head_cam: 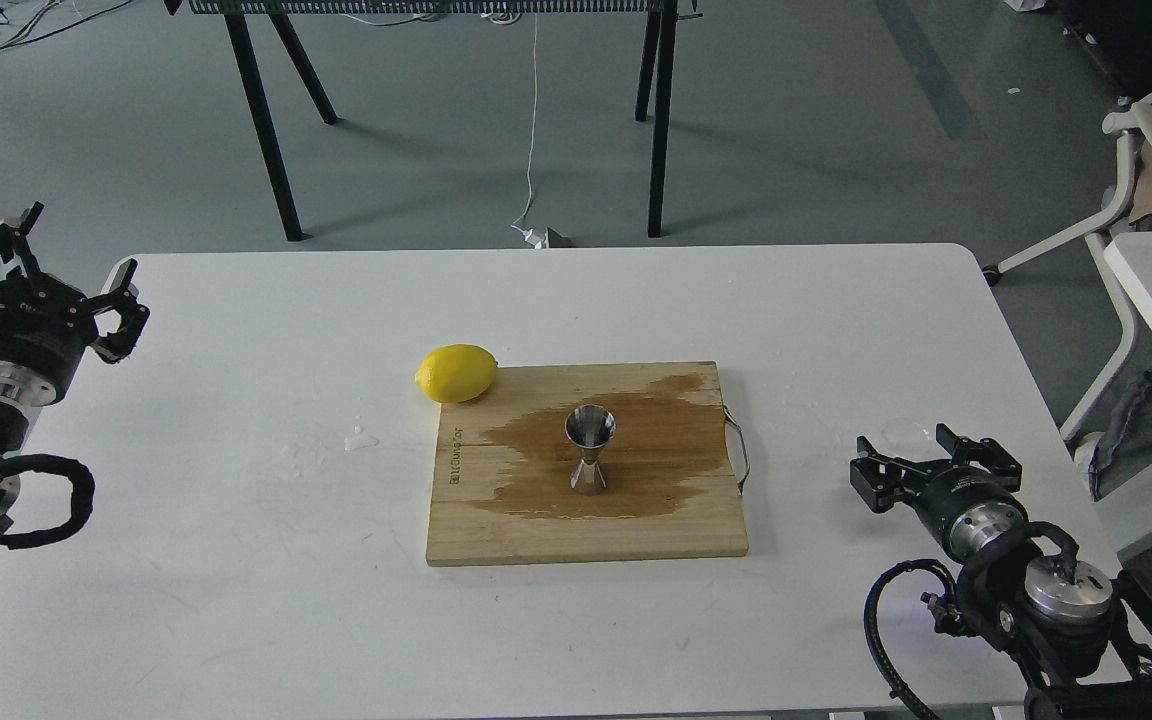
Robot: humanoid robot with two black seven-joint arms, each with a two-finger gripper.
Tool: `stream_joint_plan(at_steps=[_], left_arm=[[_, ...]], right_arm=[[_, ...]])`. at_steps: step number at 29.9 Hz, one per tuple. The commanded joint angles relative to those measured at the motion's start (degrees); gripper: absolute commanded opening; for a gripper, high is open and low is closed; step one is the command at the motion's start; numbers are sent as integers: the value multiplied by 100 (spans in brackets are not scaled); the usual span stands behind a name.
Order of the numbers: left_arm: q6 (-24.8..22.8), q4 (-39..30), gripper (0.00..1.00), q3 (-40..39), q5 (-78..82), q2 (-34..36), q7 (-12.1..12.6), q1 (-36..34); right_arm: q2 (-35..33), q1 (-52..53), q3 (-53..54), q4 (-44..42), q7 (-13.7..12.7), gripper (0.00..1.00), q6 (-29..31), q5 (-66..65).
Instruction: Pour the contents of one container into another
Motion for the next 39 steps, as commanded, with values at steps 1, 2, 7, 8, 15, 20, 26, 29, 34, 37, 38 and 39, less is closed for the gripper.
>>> stream_joint_plan(at_steps=[1, 2, 7, 8, 15, 20, 26, 29, 34, 37, 38, 39], left_arm=[[0, 1, 92, 0, 0, -3, 0, 15], [0, -8, 92, 0, 8, -3, 0, 24], [0, 1, 92, 9, 9, 6, 0, 41], [0, 1, 92, 9, 9, 14, 0, 41], [0, 1, 92, 18, 61, 49, 0, 32], [0, 1, 92, 9, 692, 32, 0, -11], [0, 1, 95, -9, 1221, 23, 0, -90], [0, -8, 95, -9, 1221, 15, 0, -143], [0, -16, 95, -9, 1221, -12, 0, -126], [0, -16, 95, -9, 1221, -134, 0, -143], [0, -16, 95, -9, 1221, -161, 0, -135], [0, -16, 95, -9, 1221, -196, 0, -117]], right_arm=[[-34, -27, 6, 219, 8, 97, 11, 1], [-34, -79, 6, 298, 8, 98, 11, -8], [-34, -124, -90, 896, 17, 98, 29, -174], [-43, -106, -186, 1001, 25, 98, 29, -271], [-95, -27, -310, 1389, 34, 99, 975, -966], [-490, 201, -319, 1056, -10, 99, 2609, -1098], [-860, 842, -371, -340, -10, 99, 3593, -1098], [-869, 1080, -486, -685, -10, 99, 3593, -1089], [-860, 1115, -486, -861, 8, 99, 3593, -1072], [-816, 1115, -451, -896, 26, 99, 3593, -1080], [-807, 1124, -433, -905, 34, 99, 3593, -1080], [-799, 1124, -416, -914, 34, 99, 3593, -1080]])
